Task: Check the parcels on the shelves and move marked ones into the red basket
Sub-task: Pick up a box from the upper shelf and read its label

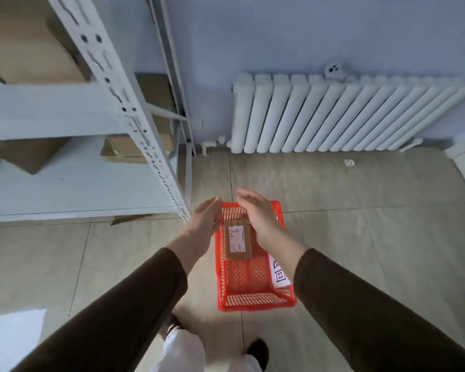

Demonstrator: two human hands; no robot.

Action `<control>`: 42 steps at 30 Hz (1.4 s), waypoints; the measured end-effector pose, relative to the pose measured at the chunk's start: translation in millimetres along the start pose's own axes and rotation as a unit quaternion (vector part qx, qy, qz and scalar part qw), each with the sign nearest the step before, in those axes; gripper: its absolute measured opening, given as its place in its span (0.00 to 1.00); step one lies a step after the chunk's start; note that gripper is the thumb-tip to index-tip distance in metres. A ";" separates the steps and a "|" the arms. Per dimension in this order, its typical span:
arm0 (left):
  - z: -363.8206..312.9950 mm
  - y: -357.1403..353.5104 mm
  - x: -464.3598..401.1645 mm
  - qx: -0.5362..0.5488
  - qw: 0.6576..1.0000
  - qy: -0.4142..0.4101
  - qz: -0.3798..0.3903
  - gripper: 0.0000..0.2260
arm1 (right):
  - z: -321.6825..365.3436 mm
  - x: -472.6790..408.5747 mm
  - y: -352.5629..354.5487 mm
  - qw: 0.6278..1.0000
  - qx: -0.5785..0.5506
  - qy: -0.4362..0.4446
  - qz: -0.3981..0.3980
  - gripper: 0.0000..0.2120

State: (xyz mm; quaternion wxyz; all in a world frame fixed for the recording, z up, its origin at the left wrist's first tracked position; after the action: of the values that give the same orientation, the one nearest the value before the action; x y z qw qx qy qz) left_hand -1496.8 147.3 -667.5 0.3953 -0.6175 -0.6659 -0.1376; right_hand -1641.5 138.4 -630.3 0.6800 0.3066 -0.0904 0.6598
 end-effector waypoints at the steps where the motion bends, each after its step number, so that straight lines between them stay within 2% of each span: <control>1: -31.1 1.9 25.3 -0.009 0.999 -0.031 0.008 0.17 | 33.5 16.1 -0.9 1.000 0.002 0.027 0.004 0.17; 3: -91.3 7.6 75.4 -0.028 0.995 -0.088 0.031 0.22 | 99.0 53.1 -6.8 0.998 -0.012 0.064 0.013 0.14; 8: -224.1 52.6 189.7 -0.027 0.979 -0.191 0.063 0.12 | 237.9 139.2 -50.0 0.987 -0.024 0.156 0.039 0.11; 10: -270.2 82.8 231.1 -0.034 0.971 -0.227 0.071 0.11 | 285.7 172.5 -77.4 0.981 -0.035 0.187 0.043 0.11; 14: -350.2 150.8 302.4 -0.052 0.954 -0.285 0.073 0.15 | 365.7 235.1 -141.3 0.967 -0.041 0.248 0.053 0.08; 20: -451.2 245.0 385.8 -0.077 0.924 -0.370 0.066 0.10 | 469.6 303.9 -228.6 0.937 -0.017 0.341 0.071 0.08; 29: -583.8 317.3 447.5 -0.113 0.859 -0.495 0.056 0.12 | 596.2 333.4 -308.6 0.901 -0.010 0.422 0.103 0.12; 32: -627.2 333.9 455.3 -0.130 0.822 -0.553 0.035 0.10 | 639.4 326.7 -329.8 0.885 -0.001 0.454 0.104 0.16; 36: -683.0 356.4 464.6 -0.180 0.765 -0.618 -0.001 0.13 | 696.4 313.1 -363.4 0.870 0.005 0.479 0.115 0.21; 40: -747.3 394.8 460.8 -0.186 0.733 -0.654 -0.037 0.14 | 747.0 298.2 -406.2 0.875 -0.006 0.462 0.147 0.25; 42: -780.6 420.0 453.5 -0.156 0.737 -0.654 -0.066 0.17 | 768.6 285.5 -427.6 0.885 -0.017 0.435 0.166 0.26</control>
State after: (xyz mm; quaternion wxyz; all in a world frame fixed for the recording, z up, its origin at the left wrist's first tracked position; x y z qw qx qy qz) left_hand -793.2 30.6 27.3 -0.2499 -0.5629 -0.7687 0.1725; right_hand -985.4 -8.2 4.5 0.5365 -0.0426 0.1535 0.8288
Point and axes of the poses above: each hand's wrist, its own x-axis away from the middle knuckle, its own y-axis out of the back of the hand, z = x × y, the point moved 7 cm from there along -x, towards the middle knuckle, and after that the axes turned 8 degrees about x, right-handed, at the moved point
